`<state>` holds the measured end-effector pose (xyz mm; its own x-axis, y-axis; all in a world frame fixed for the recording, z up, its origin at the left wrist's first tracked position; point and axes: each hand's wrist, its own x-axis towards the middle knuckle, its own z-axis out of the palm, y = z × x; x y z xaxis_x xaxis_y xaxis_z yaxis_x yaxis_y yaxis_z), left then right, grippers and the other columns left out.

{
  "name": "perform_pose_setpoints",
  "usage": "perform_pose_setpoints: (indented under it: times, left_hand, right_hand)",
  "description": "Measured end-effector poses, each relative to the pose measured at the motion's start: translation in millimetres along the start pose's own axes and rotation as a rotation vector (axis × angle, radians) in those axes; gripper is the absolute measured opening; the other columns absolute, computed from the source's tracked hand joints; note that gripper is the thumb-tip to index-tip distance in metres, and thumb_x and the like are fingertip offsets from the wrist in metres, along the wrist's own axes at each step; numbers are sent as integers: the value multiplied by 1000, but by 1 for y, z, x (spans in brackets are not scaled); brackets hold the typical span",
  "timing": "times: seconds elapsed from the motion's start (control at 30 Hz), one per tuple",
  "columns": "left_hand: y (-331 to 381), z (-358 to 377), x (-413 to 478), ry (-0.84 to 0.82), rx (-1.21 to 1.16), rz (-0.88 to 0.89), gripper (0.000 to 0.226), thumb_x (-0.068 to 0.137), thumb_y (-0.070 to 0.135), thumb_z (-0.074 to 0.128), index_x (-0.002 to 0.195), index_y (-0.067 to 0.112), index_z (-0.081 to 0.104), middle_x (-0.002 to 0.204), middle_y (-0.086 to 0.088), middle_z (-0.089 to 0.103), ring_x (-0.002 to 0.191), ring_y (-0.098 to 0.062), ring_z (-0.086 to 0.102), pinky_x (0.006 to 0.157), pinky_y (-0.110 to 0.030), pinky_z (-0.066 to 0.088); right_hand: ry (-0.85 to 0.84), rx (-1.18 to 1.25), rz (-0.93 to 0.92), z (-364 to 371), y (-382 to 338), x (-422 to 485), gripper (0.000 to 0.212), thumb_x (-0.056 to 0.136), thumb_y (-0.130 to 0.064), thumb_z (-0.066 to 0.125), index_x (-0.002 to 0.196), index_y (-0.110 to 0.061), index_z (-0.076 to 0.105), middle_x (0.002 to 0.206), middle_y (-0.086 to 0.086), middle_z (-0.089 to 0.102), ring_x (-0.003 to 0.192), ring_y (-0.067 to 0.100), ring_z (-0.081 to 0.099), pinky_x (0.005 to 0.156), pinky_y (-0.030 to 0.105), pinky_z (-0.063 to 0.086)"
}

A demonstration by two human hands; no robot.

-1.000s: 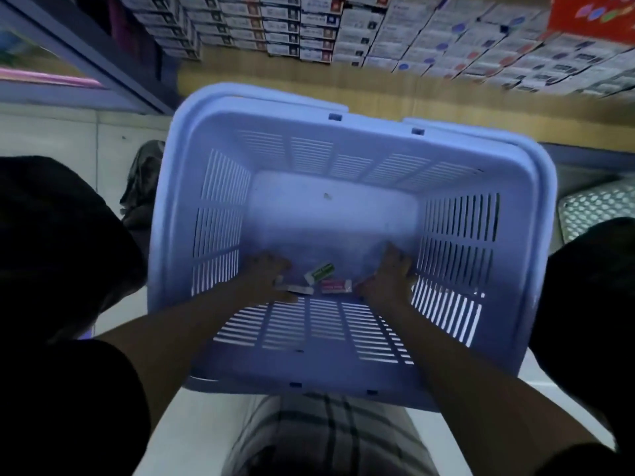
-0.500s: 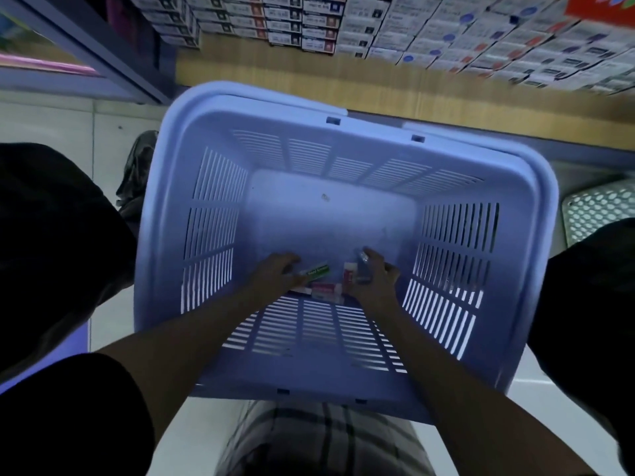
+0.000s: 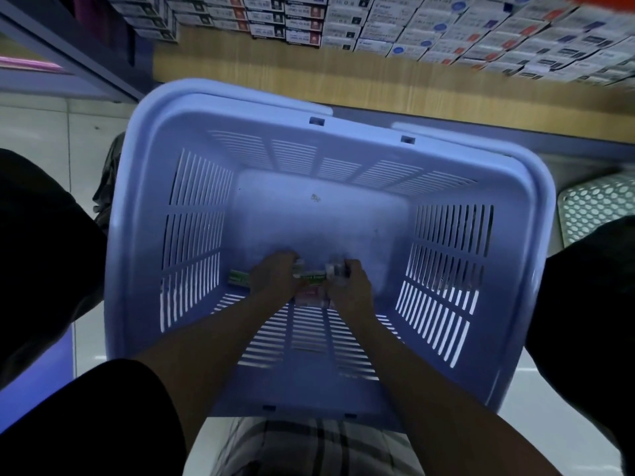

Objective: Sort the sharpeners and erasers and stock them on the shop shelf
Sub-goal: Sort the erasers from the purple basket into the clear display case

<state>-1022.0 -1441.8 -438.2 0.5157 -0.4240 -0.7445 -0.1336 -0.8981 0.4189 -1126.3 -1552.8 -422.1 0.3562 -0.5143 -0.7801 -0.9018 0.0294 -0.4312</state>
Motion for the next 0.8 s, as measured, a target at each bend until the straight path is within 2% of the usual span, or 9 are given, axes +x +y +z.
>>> perform_pose_setpoints:
  times: [0.13,0.2,0.3,0.4,0.47,0.57,0.6,0.7,0.8]
  left_hand:
    - [-9,3,-1,-13,-111,65,44,69,22,81,108,10,64,111,-8,66,103,-20,60,86,-36,49]
    - [-6,-3,-5,-39,-270,53,25,73,6,78,92,6,63,93,-14,63,89,-16,54,74,-29,42]
    - [4,-20,-13,-99,-523,-8,28,72,3,77,73,17,53,76,-12,56,70,-16,52,59,-28,43]
    - [15,-40,-25,-162,-794,-79,21,81,-3,68,77,14,55,67,-3,61,62,-14,57,54,-24,52]
    - [27,-54,-34,-204,-860,-65,15,83,-1,65,80,11,58,62,3,63,59,-12,59,55,-23,53]
    - [50,-81,-53,-266,-906,-31,13,84,-2,63,88,10,60,67,1,67,55,-7,64,53,-19,53]
    - [56,-92,-60,-289,-908,-22,14,85,-1,63,89,12,60,67,1,67,56,-7,64,52,-19,52]
    - [72,-133,-77,-380,-770,61,12,87,7,64,93,16,59,78,0,68,66,-10,69,53,-17,48]
    - [90,-177,-95,-426,-603,144,12,85,15,67,91,16,57,80,1,68,78,-13,70,51,-14,42]
  right_hand:
    - [2,173,12,-7,3,2,34,80,-2,68,112,2,56,102,13,61,93,20,54,78,34,48]
    - [-64,308,80,-15,-6,0,31,86,-1,63,115,3,56,101,11,56,92,20,52,68,21,47]
    - [-215,441,128,-25,-19,0,19,86,-9,64,104,-6,59,97,12,57,77,20,54,57,20,45]
    - [-282,523,145,-34,-41,-8,10,86,-6,59,84,-16,57,81,11,57,62,17,55,43,20,44]
    - [-344,610,144,-43,-57,-17,12,86,-4,59,83,-15,53,76,12,57,57,18,60,48,26,51]
    - [-450,718,114,-64,-76,-33,24,80,-6,66,101,-5,53,92,15,63,77,30,65,74,50,54]
    - [-472,728,88,-71,-81,-38,28,82,-2,63,107,-4,49,95,14,64,77,32,66,72,49,55]
    - [-496,677,-21,-98,-99,-59,30,86,5,55,108,-13,42,89,7,64,65,25,69,49,27,51]
    - [-553,583,-166,-123,-123,-87,30,87,4,55,108,-17,53,89,3,62,65,18,67,47,22,48]
